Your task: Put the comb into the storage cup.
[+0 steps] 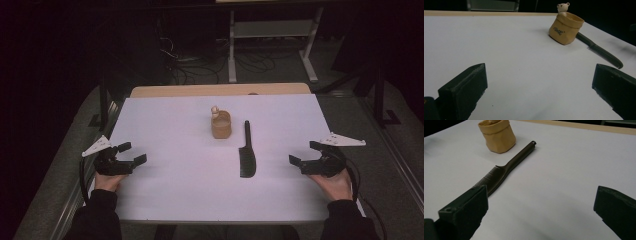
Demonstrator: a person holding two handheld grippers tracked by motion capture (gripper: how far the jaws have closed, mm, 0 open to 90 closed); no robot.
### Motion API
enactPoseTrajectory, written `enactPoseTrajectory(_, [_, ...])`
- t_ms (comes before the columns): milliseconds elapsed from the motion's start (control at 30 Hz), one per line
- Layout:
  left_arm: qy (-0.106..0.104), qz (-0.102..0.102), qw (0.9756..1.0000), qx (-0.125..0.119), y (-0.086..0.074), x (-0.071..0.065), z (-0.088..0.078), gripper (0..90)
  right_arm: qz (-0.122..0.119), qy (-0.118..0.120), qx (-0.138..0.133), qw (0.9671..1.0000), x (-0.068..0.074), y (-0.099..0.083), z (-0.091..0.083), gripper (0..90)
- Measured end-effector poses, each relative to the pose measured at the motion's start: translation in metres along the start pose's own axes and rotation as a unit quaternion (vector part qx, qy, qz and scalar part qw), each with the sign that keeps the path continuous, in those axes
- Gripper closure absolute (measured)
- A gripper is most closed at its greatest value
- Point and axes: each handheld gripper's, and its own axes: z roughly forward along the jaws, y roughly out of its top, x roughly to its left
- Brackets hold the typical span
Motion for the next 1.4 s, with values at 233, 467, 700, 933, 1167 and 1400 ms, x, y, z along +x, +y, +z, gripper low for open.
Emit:
enactPoseTrajectory(233, [0.003,0.005,1.0000,-0.005,0.000,-0.001,-0.001,0.0,-0.001,0.003,0.001,1.0000,0.001,0.000,0.000,0.0])
enactPoseTrajectory(467, [0.012,0.010,0.9998,-0.008,0.000,-0.001,-0.002,0.0,-0.001,0.005,0.002,1.0000,0.001,-0.001,0.000,0.0])
enactPoseTrajectory(700, [0.017,0.011,0.9998,-0.009,0.000,-0.001,-0.003,0.0,-0.001,0.000,0.016,0.9999,0.003,0.000,0.003,0.0])
enactPoseTrajectory(933, [0.020,0.007,0.9998,-0.007,-0.002,-0.001,-0.003,0.0,-0.004,0.004,0.016,0.9999,0.008,0.004,0.001,0.0])
enactPoseTrajectory(1167, [0.019,0.006,0.9997,-0.011,-0.002,0.000,-0.004,0.0,-0.009,0.009,0.021,0.9997,0.010,0.012,0.004,0.0])
enactPoseTrajectory(1400, [0.020,0.006,0.9997,-0.013,-0.001,0.000,-0.003,0.0,-0.022,0.015,0.029,0.9992,0.011,0.022,0.010,0.0])
